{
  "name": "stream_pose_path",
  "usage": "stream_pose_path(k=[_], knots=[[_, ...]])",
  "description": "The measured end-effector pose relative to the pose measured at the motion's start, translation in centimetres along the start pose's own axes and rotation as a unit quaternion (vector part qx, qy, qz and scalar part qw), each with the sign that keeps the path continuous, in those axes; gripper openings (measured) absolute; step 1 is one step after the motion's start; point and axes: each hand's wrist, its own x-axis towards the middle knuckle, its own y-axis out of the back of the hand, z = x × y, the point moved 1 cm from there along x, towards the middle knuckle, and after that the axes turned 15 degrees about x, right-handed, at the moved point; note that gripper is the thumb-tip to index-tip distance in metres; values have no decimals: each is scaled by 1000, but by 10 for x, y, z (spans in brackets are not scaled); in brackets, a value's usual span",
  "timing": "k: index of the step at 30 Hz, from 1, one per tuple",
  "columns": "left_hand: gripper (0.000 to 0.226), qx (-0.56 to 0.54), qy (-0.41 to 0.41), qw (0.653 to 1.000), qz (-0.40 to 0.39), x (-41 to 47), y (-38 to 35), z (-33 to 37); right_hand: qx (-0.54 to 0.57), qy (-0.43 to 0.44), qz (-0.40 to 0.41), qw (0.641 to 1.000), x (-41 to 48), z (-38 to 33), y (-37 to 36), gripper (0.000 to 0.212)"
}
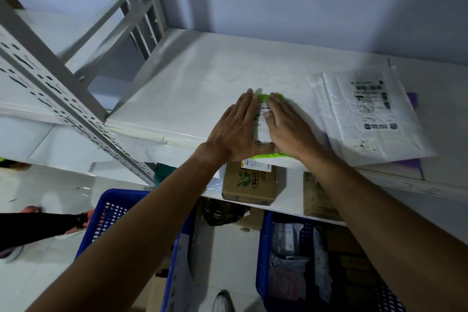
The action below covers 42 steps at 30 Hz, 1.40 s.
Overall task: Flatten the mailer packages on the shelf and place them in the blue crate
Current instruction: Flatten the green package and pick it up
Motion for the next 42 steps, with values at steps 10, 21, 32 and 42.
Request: stream_pose_path(k=[10, 21, 32, 42], knots=[[138, 19, -47, 998, 33, 19, -21, -1, -57, 14, 12, 998, 4, 10, -13, 55], [140, 32, -40, 999, 7, 21, -20, 0, -94, -8, -45, 995, 10, 11, -13, 58], [135, -35, 74, 996, -19, -7, -1, 18, -107, -50, -91, 989, 6, 3, -7, 60], [37, -278, 351, 890, 81, -85, 2, 37, -32, -82, -94, 992, -21, -2, -2, 61]])
